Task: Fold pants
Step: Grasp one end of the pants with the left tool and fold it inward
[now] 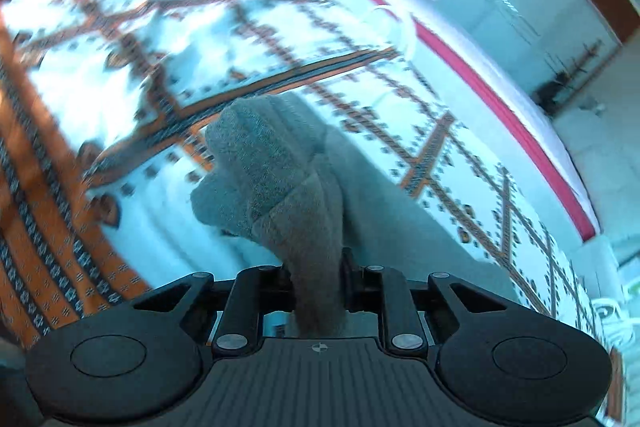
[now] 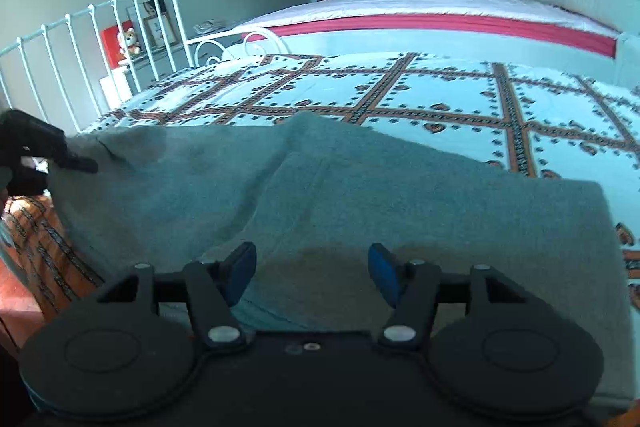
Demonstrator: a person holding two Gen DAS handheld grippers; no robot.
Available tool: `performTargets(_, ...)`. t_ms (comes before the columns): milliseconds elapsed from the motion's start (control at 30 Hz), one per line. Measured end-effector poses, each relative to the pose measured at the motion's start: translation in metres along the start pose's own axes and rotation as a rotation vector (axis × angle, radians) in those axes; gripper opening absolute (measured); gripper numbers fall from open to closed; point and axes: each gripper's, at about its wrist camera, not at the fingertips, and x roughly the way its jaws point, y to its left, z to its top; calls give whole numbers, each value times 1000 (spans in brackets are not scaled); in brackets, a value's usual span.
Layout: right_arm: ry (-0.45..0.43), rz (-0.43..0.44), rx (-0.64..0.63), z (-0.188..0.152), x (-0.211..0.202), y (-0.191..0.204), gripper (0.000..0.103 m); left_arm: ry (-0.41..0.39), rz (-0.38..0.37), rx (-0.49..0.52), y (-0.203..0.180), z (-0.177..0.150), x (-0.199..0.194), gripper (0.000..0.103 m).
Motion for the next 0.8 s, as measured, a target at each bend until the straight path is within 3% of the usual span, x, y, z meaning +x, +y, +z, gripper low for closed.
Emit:
performTargets(233,-2,-68,19,1,-8,-15,53,-63,-93,72,-28,0,-24,18)
performTargets(467,17,-210,-40,0,-15,-30,51,-98,-256,278,-93,-27,-57,18)
performTargets(633,7,-218,26,-3,-29,-50,51,-36,-404,419,-152,-61,-66,18)
performTargets(800,-4,-255,68,-7,-43,-69,51,108,-530,579,-213,-121,-59,18)
